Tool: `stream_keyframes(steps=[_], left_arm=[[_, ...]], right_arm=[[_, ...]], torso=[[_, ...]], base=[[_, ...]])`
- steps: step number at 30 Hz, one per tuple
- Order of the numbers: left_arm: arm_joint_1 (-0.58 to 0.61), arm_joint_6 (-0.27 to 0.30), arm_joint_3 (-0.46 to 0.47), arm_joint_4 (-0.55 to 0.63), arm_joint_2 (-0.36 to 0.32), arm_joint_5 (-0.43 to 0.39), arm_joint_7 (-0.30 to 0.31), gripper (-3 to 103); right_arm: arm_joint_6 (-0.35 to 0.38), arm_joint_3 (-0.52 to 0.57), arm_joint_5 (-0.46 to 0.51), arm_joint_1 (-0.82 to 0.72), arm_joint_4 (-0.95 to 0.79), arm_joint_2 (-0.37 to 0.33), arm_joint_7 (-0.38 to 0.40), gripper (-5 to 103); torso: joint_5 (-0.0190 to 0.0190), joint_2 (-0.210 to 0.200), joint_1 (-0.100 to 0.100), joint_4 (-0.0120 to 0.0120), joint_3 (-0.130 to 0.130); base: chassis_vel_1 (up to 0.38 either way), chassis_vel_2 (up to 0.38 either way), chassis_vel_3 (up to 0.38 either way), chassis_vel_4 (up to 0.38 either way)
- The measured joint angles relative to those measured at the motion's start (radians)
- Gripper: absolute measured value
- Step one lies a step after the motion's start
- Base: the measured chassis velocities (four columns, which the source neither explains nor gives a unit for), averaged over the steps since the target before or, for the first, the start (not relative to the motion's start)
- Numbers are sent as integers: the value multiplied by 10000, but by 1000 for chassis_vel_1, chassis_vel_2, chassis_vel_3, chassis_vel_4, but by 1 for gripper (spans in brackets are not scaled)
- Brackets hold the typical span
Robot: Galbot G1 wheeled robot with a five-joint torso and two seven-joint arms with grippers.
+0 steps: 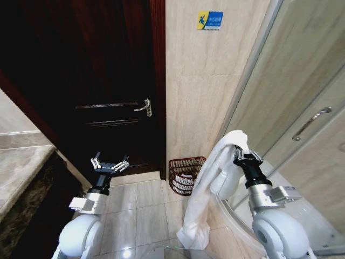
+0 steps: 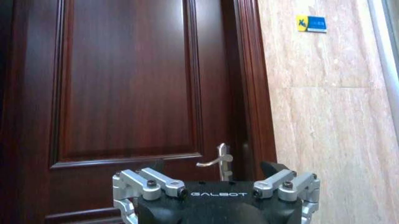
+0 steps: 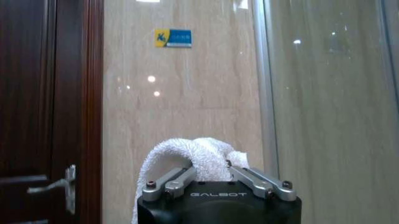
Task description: Discard the used towel into the hamper.
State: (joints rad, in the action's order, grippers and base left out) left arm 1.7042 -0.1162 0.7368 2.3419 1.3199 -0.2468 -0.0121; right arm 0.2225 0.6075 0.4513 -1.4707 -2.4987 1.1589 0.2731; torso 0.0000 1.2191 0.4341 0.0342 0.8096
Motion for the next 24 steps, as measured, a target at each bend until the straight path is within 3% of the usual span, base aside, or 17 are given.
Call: stream_keyframes(steps=[4, 7, 9, 12, 15, 16, 24], left_arm=[[159, 0, 8, -5, 33, 198, -38, 100], [276, 10, 4, -6, 123, 370, -41, 100], [279, 18, 5, -12, 140, 415, -37, 100], [286, 100, 28, -17, 225, 567, -5, 100], [304, 129, 29, 29, 267, 622, 10, 100], [338, 146, 23, 72, 338, 720, 25, 100], [348, 179, -187, 107, 648, 1029, 93, 100]], right_arm=[[292, 286, 1020, 995, 156, -552, 153, 7], [644, 610, 2480, 2663, 535, -1478, 507, 7], [729, 645, 2836, 3115, 640, -1743, 604, 7], [1142, 502, 4486, 5293, 1284, -2887, 1081, 7], [1262, 353, 5056, 6288, 1647, -3297, 1230, 7], [1327, 175, 5520, 7486, 2191, -3753, 1219, 7], [1689, -991, 6596, 10992, 4166, -4335, 917, 7]], torso=[[1, 0, -2, 0, -1], [4, 0, -2, 1, 0], [3, 0, -1, 1, 0], [1, 0, 0, 0, 1], [6, -1, 1, 2, 2], [-2, 0, 1, 3, 1], [9, -2, 1, -3, 2]], base=[[0, 0, 0, 0], [0, 0, 0, 0], [0, 0, 0, 0], [0, 0, 0, 0], [0, 0, 0, 0], [0, 0, 0, 0], [0, 0, 0, 0]])
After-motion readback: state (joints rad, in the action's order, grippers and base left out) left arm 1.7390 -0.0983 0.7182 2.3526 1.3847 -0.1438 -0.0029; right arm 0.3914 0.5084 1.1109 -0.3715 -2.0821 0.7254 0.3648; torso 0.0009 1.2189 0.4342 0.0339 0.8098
